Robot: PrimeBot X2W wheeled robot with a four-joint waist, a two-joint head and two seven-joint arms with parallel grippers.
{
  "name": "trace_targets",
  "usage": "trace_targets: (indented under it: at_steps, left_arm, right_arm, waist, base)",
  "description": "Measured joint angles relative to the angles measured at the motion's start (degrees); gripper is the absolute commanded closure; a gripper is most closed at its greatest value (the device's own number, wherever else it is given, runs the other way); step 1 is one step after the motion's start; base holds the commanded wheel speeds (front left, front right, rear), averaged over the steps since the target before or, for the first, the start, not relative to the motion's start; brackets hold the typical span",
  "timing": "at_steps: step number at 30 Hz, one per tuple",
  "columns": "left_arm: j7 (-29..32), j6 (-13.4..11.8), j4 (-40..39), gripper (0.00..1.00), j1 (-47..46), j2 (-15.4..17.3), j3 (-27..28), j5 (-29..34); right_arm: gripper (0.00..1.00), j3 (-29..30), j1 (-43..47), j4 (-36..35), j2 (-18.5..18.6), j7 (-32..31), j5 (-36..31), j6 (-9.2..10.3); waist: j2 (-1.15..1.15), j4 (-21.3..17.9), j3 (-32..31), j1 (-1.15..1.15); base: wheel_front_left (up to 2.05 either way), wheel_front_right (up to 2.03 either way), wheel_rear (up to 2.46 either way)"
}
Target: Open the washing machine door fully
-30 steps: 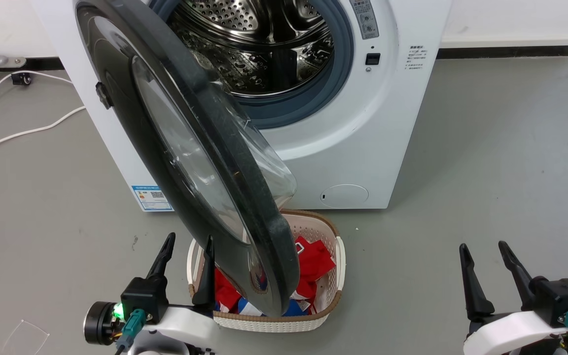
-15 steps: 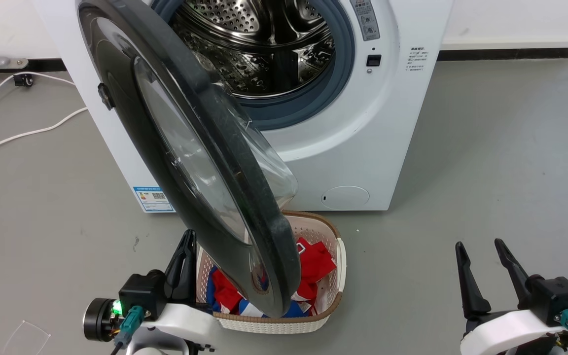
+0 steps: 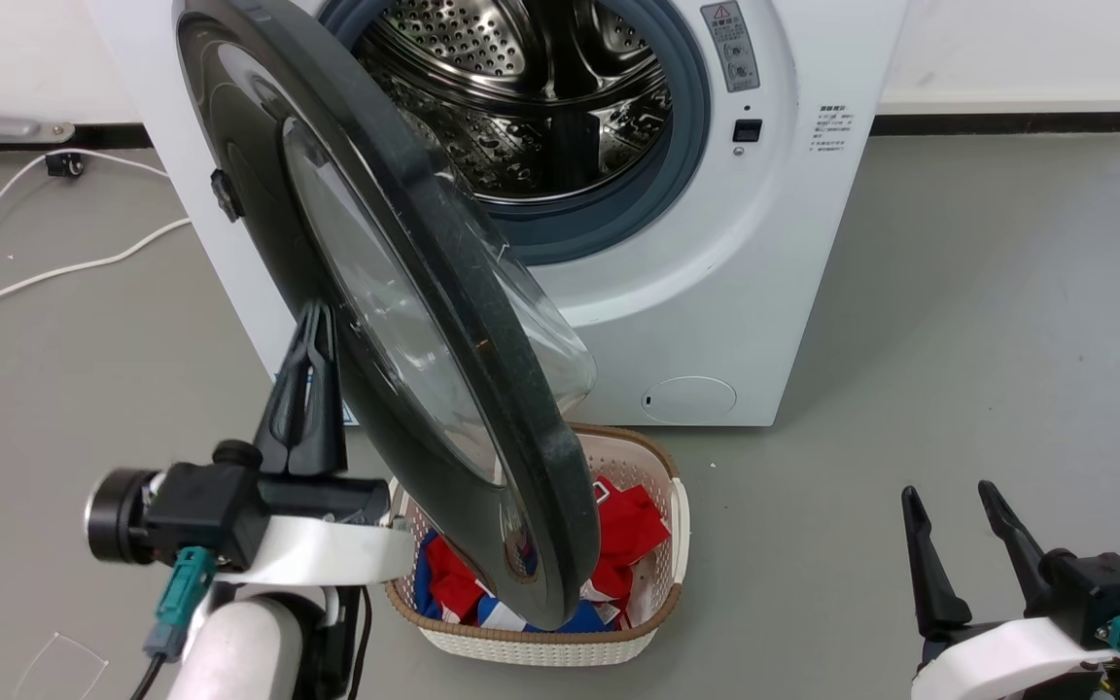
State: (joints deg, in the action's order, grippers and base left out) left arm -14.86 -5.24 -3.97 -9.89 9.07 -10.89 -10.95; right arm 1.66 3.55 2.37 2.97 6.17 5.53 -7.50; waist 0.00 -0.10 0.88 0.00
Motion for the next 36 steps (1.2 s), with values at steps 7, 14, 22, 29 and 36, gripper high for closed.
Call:
trace_targets:
  at_steps: [7, 14, 22, 29, 36]
  left_arm:
    - [1.44, -0.53, -11.72, 1.0, -2.78, -0.22, -1.66, 1.38]
    - [6.0, 1.12, -19.94, 1.0, -3.27, -1.8, -7.32, 0.48]
    - [13.65, 5.8, -20.59, 1.0, -0.21, -2.89, -19.13, -2.45]
    - [18.81, 7.78, -14.45, 1.0, 5.11, -3.77, -27.83, -5.42]
    - [18.7, 6.01, -4.56, 1.0, 6.82, -3.68, -27.48, -5.46]
  right_arm:
    - [0.0, 0.32, 0.19, 0.07, 0.0, -0.34, 0.13, 0.0]
    - [0.0, 0.43, 0.38, 0.11, 0.0, -0.74, 0.29, 0.0]
    - [0.0, 1.01, 0.67, -0.08, -0.01, -1.19, 0.56, 0.0]
    - [0.0, 0.96, 0.72, -0.16, -0.02, -1.71, 0.73, 0.0]
    - [0.0, 0.76, 0.51, -0.19, -0.02, -2.01, 0.73, 0.0]
  waist:
    - [0.0, 0.15, -0.64, 0.0]
    - [0.0, 0.19, -1.04, 0.0]
    - [0.0, 0.65, -0.69, 0.0]
    - [0.0, 0.47, -0.4, 0.0]
    - [0.0, 0.05, 0.79, 0.0]
  base:
    - [0.0, 0.0, 0.0]
    - [0.0, 0.0, 0.0]
    - [0.0, 0.0, 0.0]
    - [0.0, 0.0, 0.0]
    - [0.0, 0.0, 0.0]
